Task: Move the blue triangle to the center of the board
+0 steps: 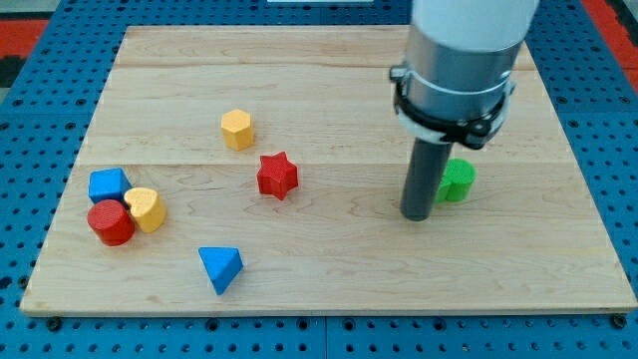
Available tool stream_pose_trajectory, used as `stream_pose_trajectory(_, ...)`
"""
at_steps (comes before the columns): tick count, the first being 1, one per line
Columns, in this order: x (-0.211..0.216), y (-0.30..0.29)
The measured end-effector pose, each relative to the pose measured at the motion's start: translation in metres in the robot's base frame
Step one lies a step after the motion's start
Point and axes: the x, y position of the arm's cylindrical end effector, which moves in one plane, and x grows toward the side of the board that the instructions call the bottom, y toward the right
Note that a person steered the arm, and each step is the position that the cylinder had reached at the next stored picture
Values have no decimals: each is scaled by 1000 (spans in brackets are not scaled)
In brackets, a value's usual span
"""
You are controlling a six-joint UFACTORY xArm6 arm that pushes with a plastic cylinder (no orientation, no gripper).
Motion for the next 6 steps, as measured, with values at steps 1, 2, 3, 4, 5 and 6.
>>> stream_pose_trajectory(1,36,-13)
stream_pose_trajectory(2,91,-88)
stream_pose_trajectory(3,111,-184)
stream_pose_trajectory(4,104,-248)
stream_pose_trajectory(5,88,-245)
stream_pose_trajectory(6,80,-239)
